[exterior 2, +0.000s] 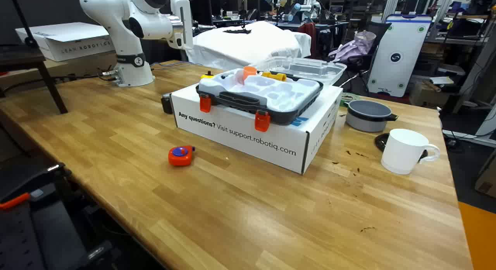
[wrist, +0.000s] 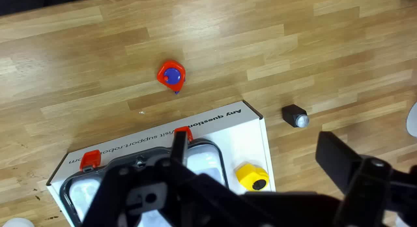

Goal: Put the red measuring tape on the white box

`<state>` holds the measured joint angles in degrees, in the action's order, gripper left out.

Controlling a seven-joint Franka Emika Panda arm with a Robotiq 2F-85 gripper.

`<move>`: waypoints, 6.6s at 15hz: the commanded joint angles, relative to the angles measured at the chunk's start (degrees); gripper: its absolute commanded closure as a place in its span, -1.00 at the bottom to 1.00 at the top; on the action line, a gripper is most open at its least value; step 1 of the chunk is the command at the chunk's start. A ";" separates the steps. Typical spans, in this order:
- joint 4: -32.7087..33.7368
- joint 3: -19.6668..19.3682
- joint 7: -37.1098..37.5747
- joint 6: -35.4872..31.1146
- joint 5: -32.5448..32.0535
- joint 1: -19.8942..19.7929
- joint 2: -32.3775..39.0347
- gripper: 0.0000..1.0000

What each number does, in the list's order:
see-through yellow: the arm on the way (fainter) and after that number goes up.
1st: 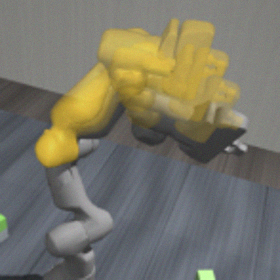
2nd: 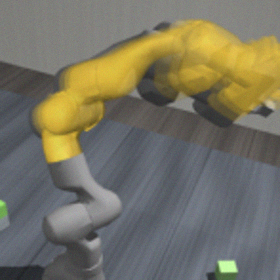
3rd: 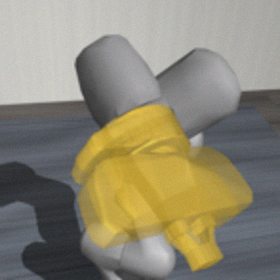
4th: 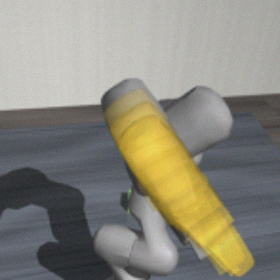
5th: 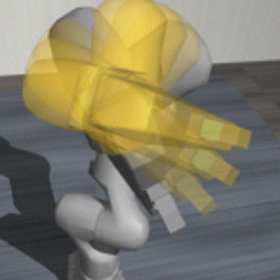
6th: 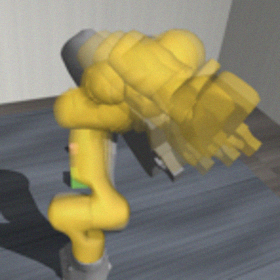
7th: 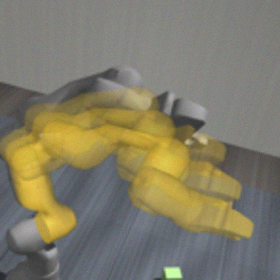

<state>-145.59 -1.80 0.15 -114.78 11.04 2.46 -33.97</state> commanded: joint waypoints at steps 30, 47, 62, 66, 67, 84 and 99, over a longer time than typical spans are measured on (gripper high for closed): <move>0.12 0.35 -0.19 0.19 0.20 -0.43 0.02 -1.00; 2.82 3.70 -0.63 -1.82 -0.38 1.85 5.37 -1.00; 0.91 3.75 -0.68 -5.10 -0.24 1.64 16.35 -1.00; 0.92 3.78 -0.67 -5.08 -0.25 1.67 16.00 -1.00; 0.92 3.79 -0.67 -5.08 -0.25 1.67 16.01 -1.00; -0.01 0.24 -4.28 -13.35 -0.25 -2.02 35.28 -1.00; 0.66 0.95 -5.00 -20.70 0.64 -1.96 40.24 -1.00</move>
<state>-144.73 -1.72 -3.96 -131.09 10.93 1.06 4.27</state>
